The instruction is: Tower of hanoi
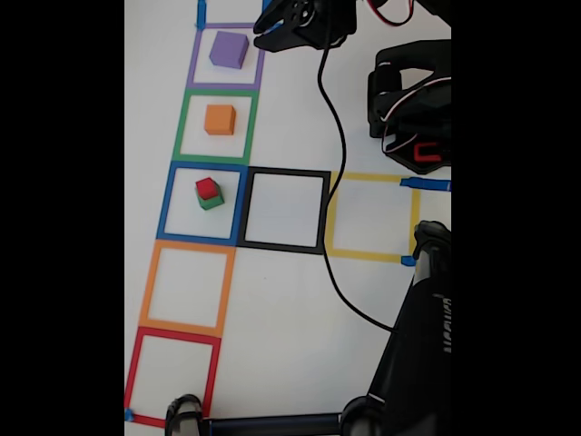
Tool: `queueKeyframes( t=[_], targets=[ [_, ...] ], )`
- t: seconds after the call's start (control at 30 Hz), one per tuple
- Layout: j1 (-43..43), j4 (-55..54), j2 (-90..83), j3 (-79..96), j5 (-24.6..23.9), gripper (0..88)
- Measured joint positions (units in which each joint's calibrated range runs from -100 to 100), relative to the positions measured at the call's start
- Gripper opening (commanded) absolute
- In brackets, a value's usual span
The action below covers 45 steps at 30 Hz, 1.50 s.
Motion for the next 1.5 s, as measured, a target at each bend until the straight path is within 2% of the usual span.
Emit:
queueKeyframes(
  t=[0.13, 0.37, 0.57, 0.73, 0.87, 1.07, 1.17, 1.37, 1.5],
  targets=[
    [-2.69, 6.69, 1.94, -12.31, 0.00, 0.1],
    [-4.21, 7.26, 4.56, -15.41, 0.00, 0.0],
    [-4.68, 5.56, 3.80, -5.40, 0.00, 0.0],
    [-6.09, -4.59, -1.35, 11.95, 0.00, 0.1],
    [-8.19, -16.12, -3.97, 27.00, 0.00, 2.5],
    [-9.60, -43.37, -3.55, 51.62, -0.36, 21.8],
    [-10.30, -59.81, -0.76, 62.95, -0.36, 26.8],
    [-13.34, -90.45, 6.59, 77.64, -0.36, 28.7],
    [-14.98, -105.60, 12.92, 82.60, -0.36, 28.6]
  ],
)
